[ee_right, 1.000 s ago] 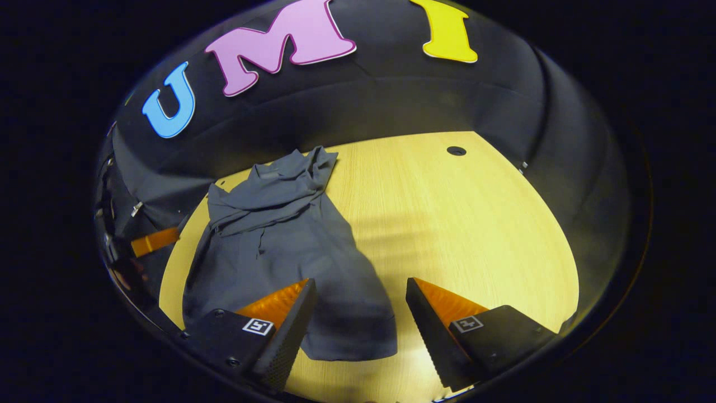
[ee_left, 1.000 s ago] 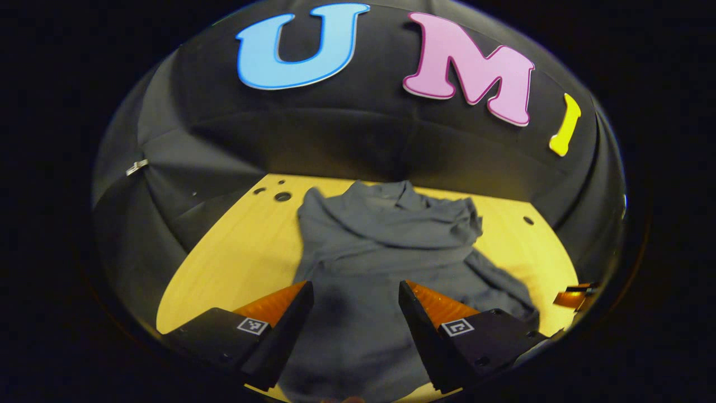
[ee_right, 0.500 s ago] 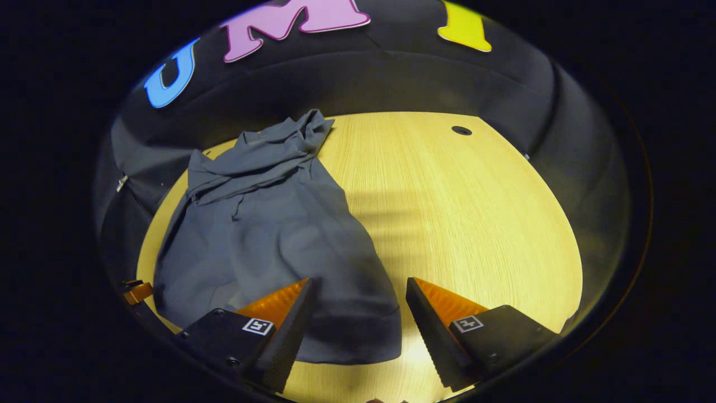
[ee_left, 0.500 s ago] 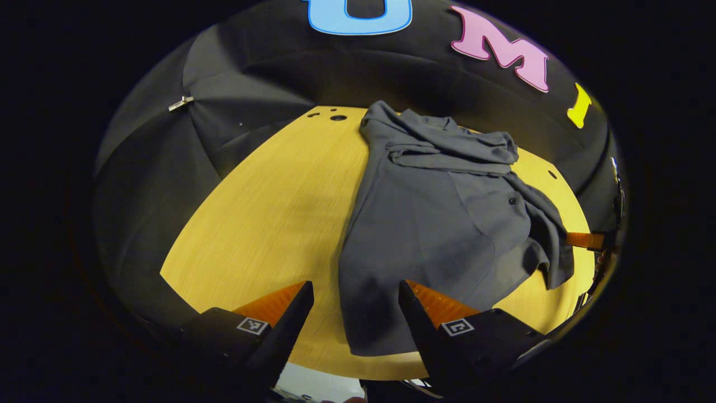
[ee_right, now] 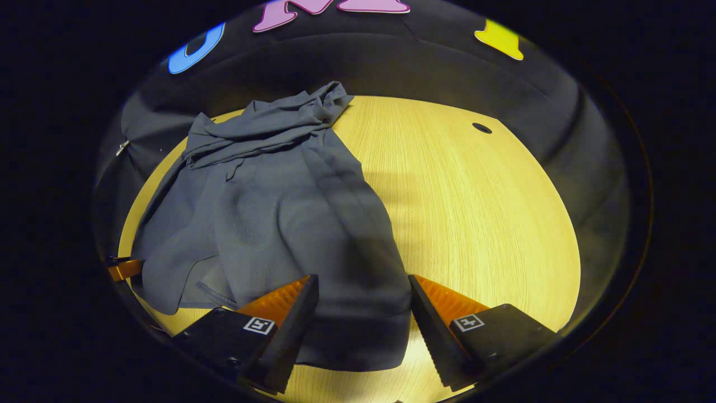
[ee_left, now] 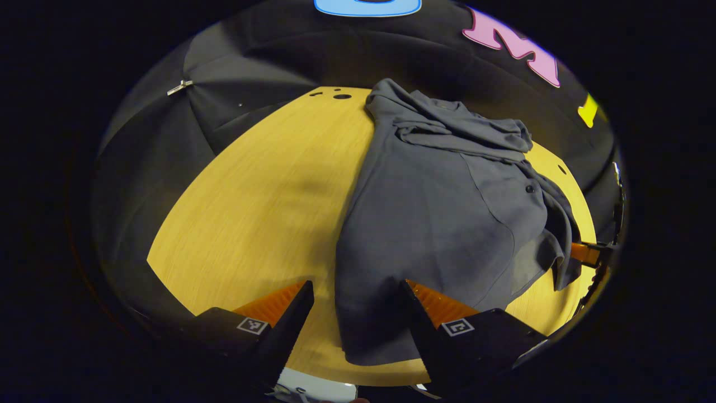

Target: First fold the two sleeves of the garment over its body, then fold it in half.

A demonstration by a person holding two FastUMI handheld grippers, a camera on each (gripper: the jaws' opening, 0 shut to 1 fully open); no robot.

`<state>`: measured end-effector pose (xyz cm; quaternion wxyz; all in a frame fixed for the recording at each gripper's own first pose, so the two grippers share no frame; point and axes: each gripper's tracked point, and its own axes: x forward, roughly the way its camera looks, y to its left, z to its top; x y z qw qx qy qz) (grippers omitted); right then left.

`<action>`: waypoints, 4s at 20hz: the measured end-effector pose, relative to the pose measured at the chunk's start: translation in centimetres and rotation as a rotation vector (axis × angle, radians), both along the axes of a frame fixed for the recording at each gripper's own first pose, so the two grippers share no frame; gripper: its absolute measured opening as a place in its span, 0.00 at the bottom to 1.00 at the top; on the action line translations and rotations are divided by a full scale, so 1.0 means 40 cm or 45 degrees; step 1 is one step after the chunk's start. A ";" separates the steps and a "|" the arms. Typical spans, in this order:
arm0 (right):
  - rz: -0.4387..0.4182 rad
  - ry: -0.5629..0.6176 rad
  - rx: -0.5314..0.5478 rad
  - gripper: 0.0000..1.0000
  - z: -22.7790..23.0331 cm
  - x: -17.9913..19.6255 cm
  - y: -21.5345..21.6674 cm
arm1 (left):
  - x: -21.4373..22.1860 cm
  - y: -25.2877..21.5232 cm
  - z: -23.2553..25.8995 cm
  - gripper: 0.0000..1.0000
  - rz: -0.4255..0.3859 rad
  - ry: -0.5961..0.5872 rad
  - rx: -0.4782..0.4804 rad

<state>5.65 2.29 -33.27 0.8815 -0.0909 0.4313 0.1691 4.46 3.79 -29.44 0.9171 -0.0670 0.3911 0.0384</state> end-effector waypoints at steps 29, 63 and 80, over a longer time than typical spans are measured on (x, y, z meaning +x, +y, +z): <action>0.082 -0.018 0.199 0.05 0.165 -0.002 0.166 | 0.079 -0.114 0.245 0.06 -0.079 -0.282 -0.266; 0.048 -0.562 0.458 0.05 0.455 0.708 0.566 | 0.890 -0.010 0.711 0.05 0.004 -0.827 -0.343; 0.060 -0.707 0.286 0.96 0.399 0.764 0.564 | 0.953 0.051 0.717 0.96 0.022 -0.934 -0.152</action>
